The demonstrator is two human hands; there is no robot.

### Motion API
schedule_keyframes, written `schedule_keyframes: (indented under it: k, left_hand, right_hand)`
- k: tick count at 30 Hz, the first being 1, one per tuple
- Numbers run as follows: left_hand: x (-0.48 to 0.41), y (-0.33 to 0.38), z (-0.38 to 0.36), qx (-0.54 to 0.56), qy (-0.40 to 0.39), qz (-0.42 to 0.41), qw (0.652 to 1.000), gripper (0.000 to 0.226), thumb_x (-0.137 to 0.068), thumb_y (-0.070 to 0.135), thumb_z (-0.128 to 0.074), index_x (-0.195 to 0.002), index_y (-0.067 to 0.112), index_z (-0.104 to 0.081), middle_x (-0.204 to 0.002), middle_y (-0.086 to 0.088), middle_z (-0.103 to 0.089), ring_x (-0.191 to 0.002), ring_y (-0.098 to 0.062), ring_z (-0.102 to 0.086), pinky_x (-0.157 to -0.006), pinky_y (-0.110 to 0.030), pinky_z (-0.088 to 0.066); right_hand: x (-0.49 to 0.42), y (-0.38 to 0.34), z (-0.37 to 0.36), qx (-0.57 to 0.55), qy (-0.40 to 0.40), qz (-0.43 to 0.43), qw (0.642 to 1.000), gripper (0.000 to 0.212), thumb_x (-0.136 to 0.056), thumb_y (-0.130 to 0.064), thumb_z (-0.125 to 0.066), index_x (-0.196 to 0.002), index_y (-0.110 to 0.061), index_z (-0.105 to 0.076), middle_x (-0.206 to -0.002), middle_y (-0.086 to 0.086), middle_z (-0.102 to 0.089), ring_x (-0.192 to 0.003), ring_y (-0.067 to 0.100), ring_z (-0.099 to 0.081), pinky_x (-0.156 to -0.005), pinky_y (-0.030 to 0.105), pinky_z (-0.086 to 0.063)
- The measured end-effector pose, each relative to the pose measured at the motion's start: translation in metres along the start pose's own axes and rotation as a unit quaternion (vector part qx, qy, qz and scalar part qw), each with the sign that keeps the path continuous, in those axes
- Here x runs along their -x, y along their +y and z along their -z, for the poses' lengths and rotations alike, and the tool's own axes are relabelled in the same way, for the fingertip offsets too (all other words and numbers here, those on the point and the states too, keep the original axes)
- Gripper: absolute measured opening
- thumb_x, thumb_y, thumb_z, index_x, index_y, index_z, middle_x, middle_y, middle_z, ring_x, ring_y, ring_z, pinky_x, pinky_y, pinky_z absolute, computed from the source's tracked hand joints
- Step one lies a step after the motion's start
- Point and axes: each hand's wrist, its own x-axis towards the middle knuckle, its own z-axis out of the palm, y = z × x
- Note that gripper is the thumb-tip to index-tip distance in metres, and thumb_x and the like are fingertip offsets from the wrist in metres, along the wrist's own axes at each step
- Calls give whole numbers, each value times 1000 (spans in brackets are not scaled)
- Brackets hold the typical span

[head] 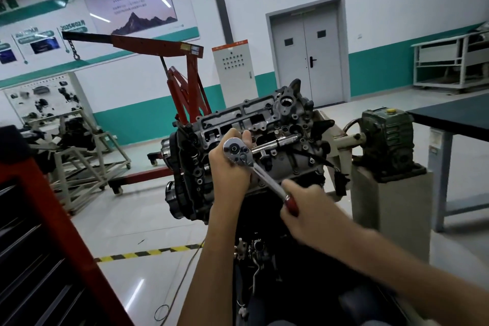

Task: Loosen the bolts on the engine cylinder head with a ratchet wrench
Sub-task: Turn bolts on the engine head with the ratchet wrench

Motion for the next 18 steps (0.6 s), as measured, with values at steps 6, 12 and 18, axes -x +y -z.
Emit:
schedule_keyframes:
  k: [6,12,18]
  left_hand:
    - [-4,9,13,-33,-90,-11,995,21,-87,8,-51,-69,-2,-46,-56,-10,-34,-54,-7,-28,-51,-27,-25]
    - [7,4,9,-6,-29,-7,1000,31,-92,20,-57,-68,12,-39,-58,9,-36,-56,-4,-31,-54,-20,-30]
    - [13,4,-16,-3,55,16,998,24,-90,27,-59,-68,35,-51,-60,13,-50,-57,-2,-42,-65,-26,-43]
  right_hand:
    - [-68,22,107,309,-3,144,940,13,-82,-17,-58,-92,-14,-49,-53,-14,-31,-44,2,-33,-47,16,-28]
    - [-43,15,74,250,-3,58,966,15,-85,-17,-50,-84,-21,-36,-59,-7,-45,-52,11,-50,-51,24,-45]
    - [16,-19,-25,-99,16,-84,991,23,-84,-17,-52,-73,-25,-34,-59,-2,-42,-45,9,-42,-42,15,-31]
